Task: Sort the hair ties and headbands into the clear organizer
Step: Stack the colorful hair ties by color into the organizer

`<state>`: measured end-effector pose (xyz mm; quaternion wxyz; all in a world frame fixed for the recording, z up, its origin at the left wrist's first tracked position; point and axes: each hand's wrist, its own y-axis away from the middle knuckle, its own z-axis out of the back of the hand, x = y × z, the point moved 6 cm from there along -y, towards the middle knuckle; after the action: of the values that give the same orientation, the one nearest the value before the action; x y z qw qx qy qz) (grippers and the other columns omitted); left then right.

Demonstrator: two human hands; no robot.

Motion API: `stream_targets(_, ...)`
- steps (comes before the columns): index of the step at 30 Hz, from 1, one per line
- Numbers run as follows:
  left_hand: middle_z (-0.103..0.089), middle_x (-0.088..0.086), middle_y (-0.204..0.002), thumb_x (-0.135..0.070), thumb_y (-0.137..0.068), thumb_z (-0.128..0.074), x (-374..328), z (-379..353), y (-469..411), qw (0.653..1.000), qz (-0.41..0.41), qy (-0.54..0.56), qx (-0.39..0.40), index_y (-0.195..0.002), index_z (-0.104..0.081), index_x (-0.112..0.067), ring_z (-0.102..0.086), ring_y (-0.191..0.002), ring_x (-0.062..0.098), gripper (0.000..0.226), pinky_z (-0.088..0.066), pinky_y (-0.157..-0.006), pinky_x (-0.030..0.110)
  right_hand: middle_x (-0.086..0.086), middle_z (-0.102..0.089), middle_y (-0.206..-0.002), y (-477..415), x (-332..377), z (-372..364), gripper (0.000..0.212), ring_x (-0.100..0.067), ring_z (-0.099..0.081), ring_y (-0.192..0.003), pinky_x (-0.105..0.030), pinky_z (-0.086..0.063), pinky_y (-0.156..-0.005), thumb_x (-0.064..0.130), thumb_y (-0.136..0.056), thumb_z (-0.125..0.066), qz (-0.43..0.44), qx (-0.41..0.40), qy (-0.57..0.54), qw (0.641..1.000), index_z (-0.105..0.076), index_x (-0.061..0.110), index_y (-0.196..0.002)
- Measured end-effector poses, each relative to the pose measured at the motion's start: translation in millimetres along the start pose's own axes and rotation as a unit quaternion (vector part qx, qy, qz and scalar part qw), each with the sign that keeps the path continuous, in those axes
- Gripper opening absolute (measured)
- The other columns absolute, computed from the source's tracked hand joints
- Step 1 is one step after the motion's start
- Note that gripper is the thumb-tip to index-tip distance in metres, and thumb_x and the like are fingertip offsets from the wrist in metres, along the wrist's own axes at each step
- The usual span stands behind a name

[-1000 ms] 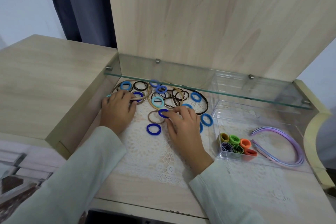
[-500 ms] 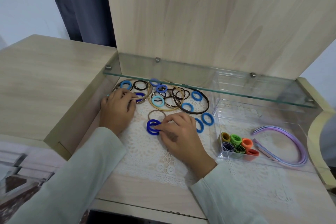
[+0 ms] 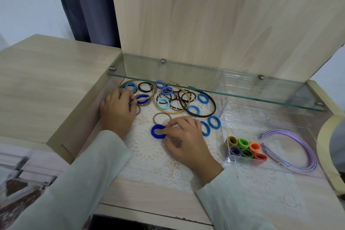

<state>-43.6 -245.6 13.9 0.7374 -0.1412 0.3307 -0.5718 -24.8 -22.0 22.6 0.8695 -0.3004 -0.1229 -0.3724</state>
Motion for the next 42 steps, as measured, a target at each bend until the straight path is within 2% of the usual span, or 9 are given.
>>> stream_targets(7, -0.066, -0.001, -0.084, -0.026, -0.091, -0.063, -4, 2, 0, 1.000, 0.018, -0.004, 0.019, -0.091, -0.058, -0.020, -0.058, -0.081, 0.027, 0.008, -0.039, -0.073, 0.038, 0.013, -0.059, -0.103, 0, -11, 7, 0.028, -0.009, -0.046, -0.106, -0.030, -0.033, -0.091, 0.030, -0.088, -0.047, -0.083, -0.067, 0.024, 0.994, -0.069, 0.029, -0.105)
stream_targets(10, -0.067, -0.001, -0.091, -0.025, -0.092, -0.061, -7, 2, 0, 1.000, 0.007, -0.010, 0.027, -0.096, -0.061, -0.022, -0.059, -0.088, 0.027, 0.005, -0.036, -0.075, 0.038, 0.010, -0.058, -0.109, 0, -19, 7, 0.028, -0.010, -0.045, -0.110, -0.030, -0.032, -0.096, 0.027, -0.089, -0.049, -0.126, -0.084, 0.033, 0.988, -0.065, 0.025, -0.112)
stream_targets(12, -0.068, 0.000, -0.100, -0.025, -0.092, -0.061, -7, -1, 0, 0.999, -0.003, -0.006, 0.046, -0.102, -0.065, -0.023, -0.059, -0.094, 0.028, 0.011, -0.037, -0.077, 0.039, 0.008, -0.058, -0.111, 0, -23, 7, 0.029, -0.012, -0.045, -0.112, -0.033, -0.033, -0.098, 0.026, -0.089, -0.049, -0.144, -0.088, 0.048, 0.984, -0.063, 0.024, -0.114)
stream_targets(16, -0.063, 0.004, -0.105, -0.024, -0.093, -0.060, -6, -7, -1, 0.997, -0.019, -0.004, 0.076, -0.112, -0.071, -0.024, -0.057, -0.100, 0.030, 0.021, -0.040, -0.082, 0.042, 0.001, -0.054, -0.121, 0, -29, 3, 0.032, -0.020, -0.043, -0.121, -0.041, -0.034, -0.104, 0.023, -0.090, -0.048, -0.169, -0.077, 0.097, 0.978, -0.058, 0.020, -0.121)
stream_targets(20, -0.060, 0.006, -0.106, -0.025, -0.093, -0.061, -7, -8, -1, 0.996, -0.012, -0.011, 0.089, -0.111, -0.073, -0.024, -0.055, -0.100, 0.030, 0.021, -0.039, -0.083, 0.043, -0.005, -0.046, -0.137, 0, -33, -2, 0.040, -0.025, -0.030, -0.136, -0.045, -0.023, -0.114, 0.024, -0.092, -0.050, -0.188, -0.053, 0.125, 0.973, -0.050, 0.018, -0.132)
stream_targets(29, -0.057, 0.002, -0.108, -0.029, -0.092, -0.059, -5, -9, -3, 0.991, 0.013, 0.030, 0.130, -0.105, -0.068, -0.026, -0.051, -0.106, 0.026, 0.016, -0.037, -0.089, 0.042, -0.003, -0.044, -0.139, -1, -33, -4, 0.042, -0.023, -0.029, -0.136, -0.044, -0.023, -0.114, 0.027, -0.094, -0.046, -0.193, -0.039, 0.116, 0.974, -0.046, 0.018, -0.134)
stream_targets(33, -0.057, -0.001, -0.107, -0.030, -0.095, -0.052, -8, -5, -1, 0.992, 0.008, 0.057, 0.109, -0.102, -0.066, -0.025, -0.052, -0.104, 0.024, 0.017, -0.036, -0.088, 0.041, -0.002, -0.044, -0.139, -2, -33, -3, 0.042, -0.023, -0.028, -0.136, -0.044, -0.021, -0.114, 0.031, -0.095, -0.045, -0.192, -0.036, 0.118, 0.974, -0.046, 0.019, -0.135)
stream_targets(38, -0.058, 0.004, -0.096, -0.026, -0.089, -0.042, -11, 6, 0, 0.993, -0.021, 0.105, 0.046, -0.096, -0.063, -0.013, -0.056, -0.088, 0.027, 0.026, -0.046, -0.073, 0.041, -0.003, -0.044, -0.139, -1, -31, -3, 0.042, -0.023, -0.029, -0.135, -0.043, -0.020, -0.114, 0.032, -0.095, -0.044, -0.192, -0.033, 0.124, 0.973, -0.046, 0.018, -0.135)
stream_targets(42, -0.055, 0.004, -0.094, -0.020, -0.092, -0.040, -15, 14, 3, 0.990, -0.039, 0.137, 0.023, -0.096, -0.061, -0.010, -0.052, -0.084, 0.023, 0.024, -0.045, -0.069, 0.041, -0.003, -0.043, -0.138, -1, -30, -2, 0.042, -0.023, -0.028, -0.134, -0.042, -0.020, -0.113, 0.032, -0.095, -0.044, -0.191, -0.033, 0.128, 0.973, -0.046, 0.019, -0.134)
